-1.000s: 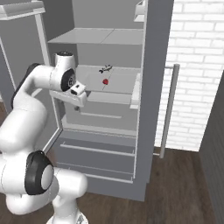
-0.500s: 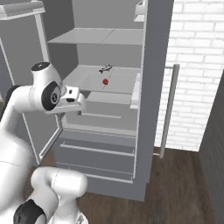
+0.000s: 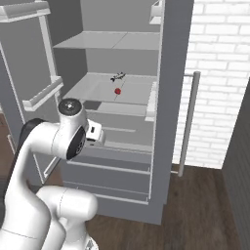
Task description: Take the strawberry from the fridge and place it on top of the pancake, located on the dining counter.
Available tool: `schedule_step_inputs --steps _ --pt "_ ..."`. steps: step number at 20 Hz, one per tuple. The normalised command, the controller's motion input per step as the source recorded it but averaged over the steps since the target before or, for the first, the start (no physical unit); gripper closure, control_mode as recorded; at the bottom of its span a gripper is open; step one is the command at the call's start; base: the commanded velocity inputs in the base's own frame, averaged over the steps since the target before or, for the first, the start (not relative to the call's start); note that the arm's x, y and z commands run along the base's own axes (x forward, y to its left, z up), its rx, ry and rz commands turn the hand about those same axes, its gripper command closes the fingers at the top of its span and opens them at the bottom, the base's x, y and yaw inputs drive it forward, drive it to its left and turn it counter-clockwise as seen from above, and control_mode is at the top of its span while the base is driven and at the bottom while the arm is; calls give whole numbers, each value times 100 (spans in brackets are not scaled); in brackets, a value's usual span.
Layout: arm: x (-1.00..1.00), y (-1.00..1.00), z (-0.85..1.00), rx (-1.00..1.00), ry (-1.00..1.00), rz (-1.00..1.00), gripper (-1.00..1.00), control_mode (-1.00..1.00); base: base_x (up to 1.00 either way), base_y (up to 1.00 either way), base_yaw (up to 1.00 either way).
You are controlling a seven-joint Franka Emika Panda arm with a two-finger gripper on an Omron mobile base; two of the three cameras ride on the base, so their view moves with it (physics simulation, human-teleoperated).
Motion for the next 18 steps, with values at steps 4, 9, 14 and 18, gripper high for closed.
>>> schedule_step_inputs --steps 4,9,14,18 --pt "-14 0 8 -18 3 -17 -100 -100 0 0 0" --pt "-17 3 8 -14 3 -16 -100 -100 0 0 0" --pt "-25 1 -16 -11 0 1 -100 -100 0 0 0" --pt "-3 -5 -52 0 2 7 -100 -100 0 0 0"
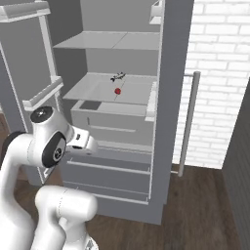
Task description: Take the strawberry from the fridge and place it on top of the pancake, located on the dining counter.
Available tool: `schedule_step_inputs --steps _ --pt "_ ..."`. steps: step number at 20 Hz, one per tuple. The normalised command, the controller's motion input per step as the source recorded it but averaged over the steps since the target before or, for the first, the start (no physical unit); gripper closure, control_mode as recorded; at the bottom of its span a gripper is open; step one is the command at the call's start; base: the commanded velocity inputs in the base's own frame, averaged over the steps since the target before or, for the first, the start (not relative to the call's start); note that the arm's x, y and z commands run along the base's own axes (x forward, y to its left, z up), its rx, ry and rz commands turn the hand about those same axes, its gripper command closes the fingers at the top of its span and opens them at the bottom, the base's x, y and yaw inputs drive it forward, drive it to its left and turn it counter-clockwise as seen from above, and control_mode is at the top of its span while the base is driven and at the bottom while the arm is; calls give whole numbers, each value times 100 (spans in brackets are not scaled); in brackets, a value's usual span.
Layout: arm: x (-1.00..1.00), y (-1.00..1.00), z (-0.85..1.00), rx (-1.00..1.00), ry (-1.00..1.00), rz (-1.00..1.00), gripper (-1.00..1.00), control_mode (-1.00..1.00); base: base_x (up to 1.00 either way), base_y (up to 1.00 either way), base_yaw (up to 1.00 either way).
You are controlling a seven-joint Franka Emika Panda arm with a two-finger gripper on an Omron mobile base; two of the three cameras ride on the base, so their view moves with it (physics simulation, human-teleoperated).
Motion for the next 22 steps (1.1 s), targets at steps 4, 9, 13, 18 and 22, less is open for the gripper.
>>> schedule_step_inputs --steps 4,9,13,18,22 --pt "0 -6 -29 1 7 6 -100 -100 0 0 0" --pt "0 0 -17 3 4 3 -100 -100 0 0 0" --pt "0 0 0 0 0 0 -100 -100 0 0 0" --pt "0 0 0 0 0 0 -100 -100 0 0 0" --pt "1 0 0 0 0 0 -100 100 10 0 0"
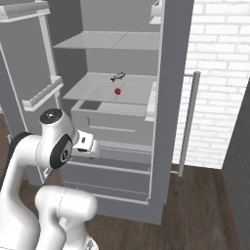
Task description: Take the strawberry from the fridge and place it on top of the pancake, located on the dining counter.
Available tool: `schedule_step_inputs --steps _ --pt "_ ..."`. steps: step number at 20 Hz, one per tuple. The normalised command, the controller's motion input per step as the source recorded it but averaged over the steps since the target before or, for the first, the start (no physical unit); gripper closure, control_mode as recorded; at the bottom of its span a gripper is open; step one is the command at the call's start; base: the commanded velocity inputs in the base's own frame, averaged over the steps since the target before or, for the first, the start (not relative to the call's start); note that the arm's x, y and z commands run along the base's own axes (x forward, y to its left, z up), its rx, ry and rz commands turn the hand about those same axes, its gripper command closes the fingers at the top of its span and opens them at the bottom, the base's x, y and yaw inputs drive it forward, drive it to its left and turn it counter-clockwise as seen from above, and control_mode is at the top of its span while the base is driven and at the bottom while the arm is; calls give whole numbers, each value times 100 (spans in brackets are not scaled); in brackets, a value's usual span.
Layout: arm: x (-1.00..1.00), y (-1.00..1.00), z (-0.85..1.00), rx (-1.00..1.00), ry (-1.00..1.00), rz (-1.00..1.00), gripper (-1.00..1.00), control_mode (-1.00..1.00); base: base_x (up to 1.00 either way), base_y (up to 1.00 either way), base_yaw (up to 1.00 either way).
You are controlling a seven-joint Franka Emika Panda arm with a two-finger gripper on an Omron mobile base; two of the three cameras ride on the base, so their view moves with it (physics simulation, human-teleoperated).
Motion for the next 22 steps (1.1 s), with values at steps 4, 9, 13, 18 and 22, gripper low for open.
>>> schedule_step_inputs --steps 4,9,13,18,22 --pt "0 0 0 0 0 0 -100 100 45 4 0" --pt "0 0 0 0 0 0 -100 100 64 16 0" --pt "0 0 0 0 0 0 -100 100 60 18 0" --pt "0 0 0 0 0 0 -100 100 58 17 0" --pt "0 0 0 0 0 0 -100 100 53 16 0"
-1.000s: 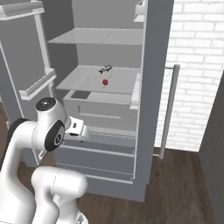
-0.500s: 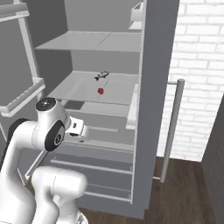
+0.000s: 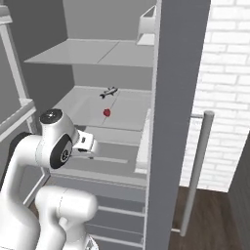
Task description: Take the strawberry from the fridge and place it on top of the pancake, located on the dining counter.
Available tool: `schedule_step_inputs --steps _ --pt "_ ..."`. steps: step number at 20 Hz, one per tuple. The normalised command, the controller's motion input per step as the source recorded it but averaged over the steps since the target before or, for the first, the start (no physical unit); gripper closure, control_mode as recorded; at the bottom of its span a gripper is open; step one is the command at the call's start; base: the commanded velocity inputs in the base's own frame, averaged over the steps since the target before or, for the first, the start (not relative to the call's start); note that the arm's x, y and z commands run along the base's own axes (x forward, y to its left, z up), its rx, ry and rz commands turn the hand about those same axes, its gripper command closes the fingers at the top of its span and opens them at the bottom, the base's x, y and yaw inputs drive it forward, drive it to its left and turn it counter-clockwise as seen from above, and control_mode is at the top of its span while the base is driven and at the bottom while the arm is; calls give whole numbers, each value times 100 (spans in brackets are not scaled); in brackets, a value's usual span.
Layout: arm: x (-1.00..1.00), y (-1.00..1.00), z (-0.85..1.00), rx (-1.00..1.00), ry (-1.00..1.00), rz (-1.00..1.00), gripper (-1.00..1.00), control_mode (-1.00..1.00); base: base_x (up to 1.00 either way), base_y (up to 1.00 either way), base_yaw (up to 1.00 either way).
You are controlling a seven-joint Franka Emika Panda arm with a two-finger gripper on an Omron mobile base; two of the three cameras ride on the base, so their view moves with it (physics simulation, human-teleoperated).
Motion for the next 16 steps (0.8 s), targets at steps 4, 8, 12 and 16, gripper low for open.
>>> schedule_step_inputs --steps 4,8,12,16 --pt "0 0 0 0 0 0 -100 100 49 14 0" --pt "0 0 0 0 0 0 -100 100 42 10 0" --pt "0 0 0 0 0 0 -100 100 40 8 0" --pt "0 0 0 0 0 0 -100 100 41 9 0"
